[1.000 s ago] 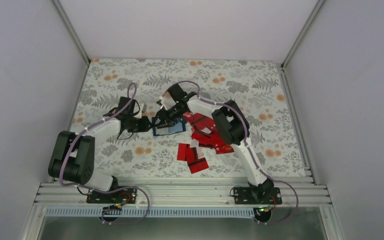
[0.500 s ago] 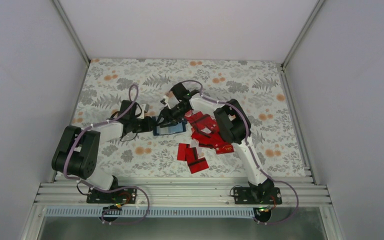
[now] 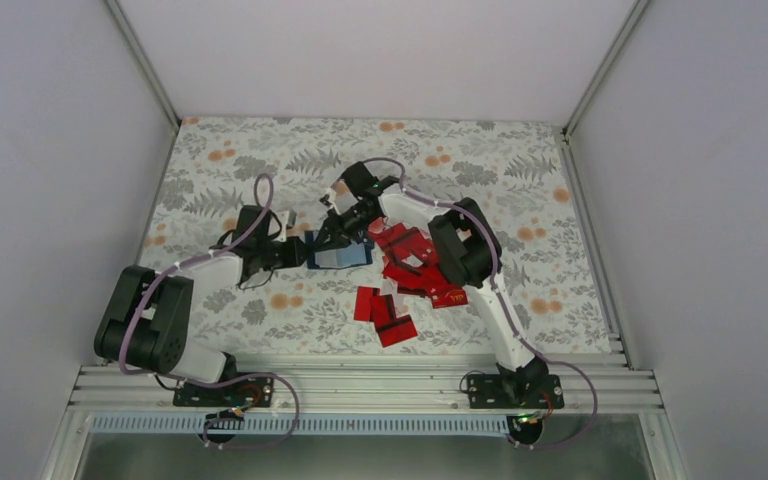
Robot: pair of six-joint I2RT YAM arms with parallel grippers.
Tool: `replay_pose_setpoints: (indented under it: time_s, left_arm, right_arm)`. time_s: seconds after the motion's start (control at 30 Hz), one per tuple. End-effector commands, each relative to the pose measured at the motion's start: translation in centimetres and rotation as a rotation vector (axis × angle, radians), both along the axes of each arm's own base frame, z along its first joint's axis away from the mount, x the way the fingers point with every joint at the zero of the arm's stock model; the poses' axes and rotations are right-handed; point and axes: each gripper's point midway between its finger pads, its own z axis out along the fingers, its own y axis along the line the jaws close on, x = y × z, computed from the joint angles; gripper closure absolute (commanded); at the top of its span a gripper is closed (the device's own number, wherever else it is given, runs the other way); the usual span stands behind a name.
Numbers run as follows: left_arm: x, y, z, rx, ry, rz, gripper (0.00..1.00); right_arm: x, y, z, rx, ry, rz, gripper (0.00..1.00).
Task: Put the credit cards into the card holder
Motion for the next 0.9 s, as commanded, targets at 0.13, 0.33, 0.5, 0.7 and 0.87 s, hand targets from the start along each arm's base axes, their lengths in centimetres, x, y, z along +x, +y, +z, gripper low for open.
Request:
replay_pose_setpoints:
  time_s: [0.13, 0.33, 0.5, 0.7, 0.87]
  left_arm:
    - [-2.8, -5.4, 5.2, -0.215, -0.138, -0.242, 0.89]
    - [-3.4, -5.1, 5.3, -0.207, -0.154, -0.242, 0.88]
    - [-2.2, -5.0, 4.7, -0.166, -0.148, -0.224, 0.89]
    - [-1.0, -4.2, 1.7, -0.08, -0.074, -0.18, 0.91]
    - [-1.2, -3.5, -0.7, -0.013, -0.024, -0.17, 0.91]
  right_arm:
    - [3.9, -0.2, -5.6, -0.115, -0.089, -0.096, 0.93]
    - [4.7, -0.3, -6.2, -0.107, -0.075, -0.103, 0.87]
    - [4.5, -0.4, -5.9, -0.105, -0.077, -0.1, 0.86]
    - [4.7, -0.4, -4.9, -0.098, -0.093, -0.097, 0.84]
    - [5.0, -0.3, -3.0, -0.087, -0.13, -0.092, 0.77]
